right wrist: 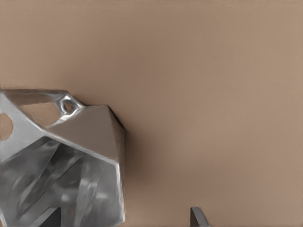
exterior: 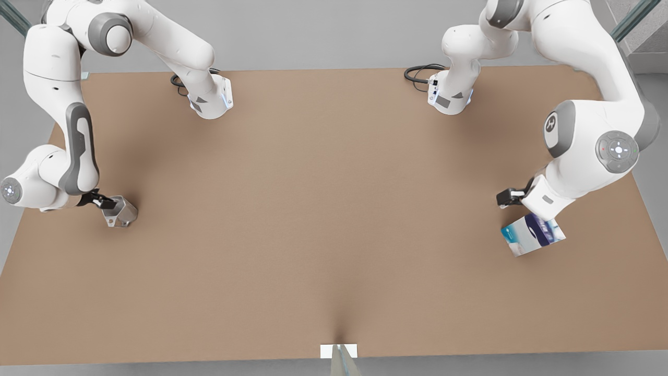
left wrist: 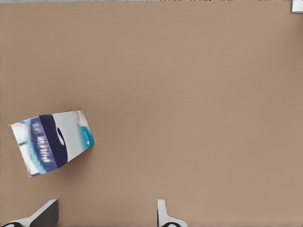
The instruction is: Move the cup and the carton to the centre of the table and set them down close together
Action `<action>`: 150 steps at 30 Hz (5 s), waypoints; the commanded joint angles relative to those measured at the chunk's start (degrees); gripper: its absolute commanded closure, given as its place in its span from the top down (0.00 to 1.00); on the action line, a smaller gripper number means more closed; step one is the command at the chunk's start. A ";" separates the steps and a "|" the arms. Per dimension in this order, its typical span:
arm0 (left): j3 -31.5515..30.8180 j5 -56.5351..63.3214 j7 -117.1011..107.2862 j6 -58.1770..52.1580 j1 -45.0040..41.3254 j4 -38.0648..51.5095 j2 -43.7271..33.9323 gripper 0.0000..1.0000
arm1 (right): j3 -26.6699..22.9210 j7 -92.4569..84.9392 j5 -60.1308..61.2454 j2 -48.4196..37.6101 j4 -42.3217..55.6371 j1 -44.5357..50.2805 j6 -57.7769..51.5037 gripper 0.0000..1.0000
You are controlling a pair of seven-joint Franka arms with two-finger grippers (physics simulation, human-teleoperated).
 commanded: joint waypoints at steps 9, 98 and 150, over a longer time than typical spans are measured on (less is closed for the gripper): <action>-0.44 0.00 -0.70 -3.27 -1.08 -0.16 -0.10 1.00 | 0.61 -0.09 0.18 3.54 0.92 -0.88 0.35 1.00; 0.44 -3.08 -2.46 1.73 15.79 -1.57 5.35 1.00 | -14.59 8.53 14.78 10.84 50.22 50.80 -28.29 1.00; 0.44 -2.11 -6.77 9.29 17.11 -9.39 15.90 0.95 | 5.98 3.43 -4.75 -11.76 29.13 28.12 -26.37 1.00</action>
